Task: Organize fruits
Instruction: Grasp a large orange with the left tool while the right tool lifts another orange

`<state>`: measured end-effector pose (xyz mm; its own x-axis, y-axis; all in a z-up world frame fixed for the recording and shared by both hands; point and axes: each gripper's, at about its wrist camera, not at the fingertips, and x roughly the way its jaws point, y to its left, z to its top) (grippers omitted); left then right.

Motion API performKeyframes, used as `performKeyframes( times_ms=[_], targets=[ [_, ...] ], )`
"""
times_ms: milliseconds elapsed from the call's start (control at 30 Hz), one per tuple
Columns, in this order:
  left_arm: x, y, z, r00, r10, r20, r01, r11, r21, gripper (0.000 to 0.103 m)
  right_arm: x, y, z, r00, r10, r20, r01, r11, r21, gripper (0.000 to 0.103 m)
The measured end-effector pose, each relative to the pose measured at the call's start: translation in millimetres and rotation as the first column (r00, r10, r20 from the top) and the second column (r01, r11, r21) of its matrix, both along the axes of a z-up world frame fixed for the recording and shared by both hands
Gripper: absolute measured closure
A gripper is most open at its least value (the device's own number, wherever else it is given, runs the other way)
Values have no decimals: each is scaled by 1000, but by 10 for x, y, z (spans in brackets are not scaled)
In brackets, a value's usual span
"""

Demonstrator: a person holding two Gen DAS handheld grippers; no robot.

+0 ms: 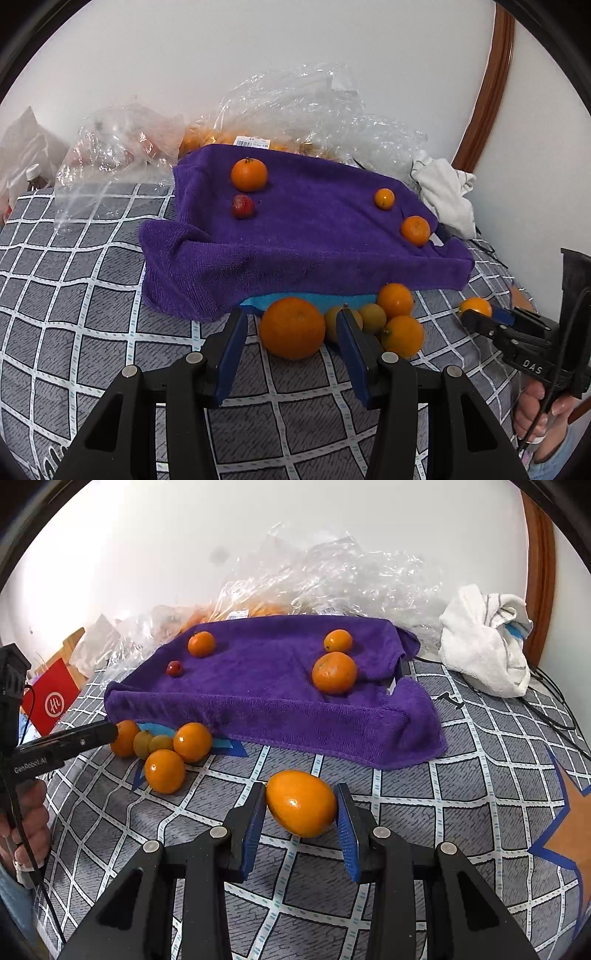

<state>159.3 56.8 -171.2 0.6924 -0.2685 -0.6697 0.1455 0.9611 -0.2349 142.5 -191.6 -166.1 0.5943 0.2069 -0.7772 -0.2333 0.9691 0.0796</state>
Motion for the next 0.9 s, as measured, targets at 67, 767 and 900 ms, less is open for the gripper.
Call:
performKeyframes(
  times_ms=[67,767,900],
  targets=[
    [25,-1,-42,1000,10,-27,-10,1000,5,56,9,-9,-8,1000,-5,-5,5,1000,0,66],
    [-4,157,-54,995,95,-40,-95,995,9,65,18,-17,-18,1000,-4,-15,4,1000,-2,66],
    [69,86,-101,994,87,-69,-84,996,36,60,23,-3,-24,1000,3,-19,-4,1000,-5,66]
  ],
)
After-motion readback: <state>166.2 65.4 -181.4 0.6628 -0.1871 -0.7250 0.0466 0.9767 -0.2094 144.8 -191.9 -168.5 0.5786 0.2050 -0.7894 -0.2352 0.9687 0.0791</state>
